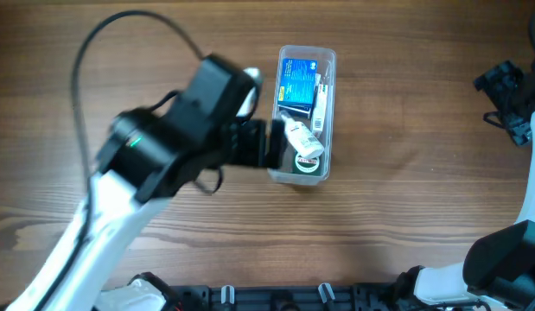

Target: Pack container

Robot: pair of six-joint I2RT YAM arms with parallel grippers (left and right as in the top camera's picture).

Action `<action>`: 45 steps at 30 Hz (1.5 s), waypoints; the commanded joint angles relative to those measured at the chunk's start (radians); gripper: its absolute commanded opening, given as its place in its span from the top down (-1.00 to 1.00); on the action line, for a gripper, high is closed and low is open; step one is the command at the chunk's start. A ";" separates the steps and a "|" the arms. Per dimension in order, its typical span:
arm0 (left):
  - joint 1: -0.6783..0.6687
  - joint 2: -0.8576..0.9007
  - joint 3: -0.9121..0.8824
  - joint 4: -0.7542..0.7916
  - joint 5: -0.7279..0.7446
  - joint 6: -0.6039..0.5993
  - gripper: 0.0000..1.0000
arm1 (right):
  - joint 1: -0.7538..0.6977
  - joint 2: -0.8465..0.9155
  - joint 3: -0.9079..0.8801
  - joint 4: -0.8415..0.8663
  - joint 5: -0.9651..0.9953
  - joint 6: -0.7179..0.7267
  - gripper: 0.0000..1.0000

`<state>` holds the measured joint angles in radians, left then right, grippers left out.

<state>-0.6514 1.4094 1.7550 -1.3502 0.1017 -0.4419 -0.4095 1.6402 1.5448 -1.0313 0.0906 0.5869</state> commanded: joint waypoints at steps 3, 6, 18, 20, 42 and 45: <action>0.008 -0.074 0.011 -0.126 -0.010 0.015 -1.00 | -0.003 0.011 -0.004 0.002 0.018 0.016 -1.00; 0.008 -0.071 0.011 -0.198 -0.006 0.015 -1.00 | -0.003 0.011 -0.004 0.002 0.018 0.016 -1.00; -0.002 -0.065 -0.019 -0.197 -0.004 0.201 -1.00 | -0.003 0.011 -0.004 0.002 0.018 0.016 -1.00; -0.019 -0.065 -0.058 -0.167 0.002 0.274 -0.99 | -0.003 0.011 -0.004 0.002 0.018 0.016 -0.99; 0.520 -1.072 -1.352 0.958 0.300 0.569 -0.99 | -0.003 0.011 -0.004 0.002 0.018 0.016 -1.00; 0.578 -1.161 -1.409 0.997 0.324 0.569 -0.99 | -0.003 0.011 -0.004 0.002 0.018 0.016 -1.00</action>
<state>-0.1284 0.3283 0.4030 -0.3885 0.3748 0.1120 -0.4095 1.6402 1.5448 -1.0313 0.0910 0.5869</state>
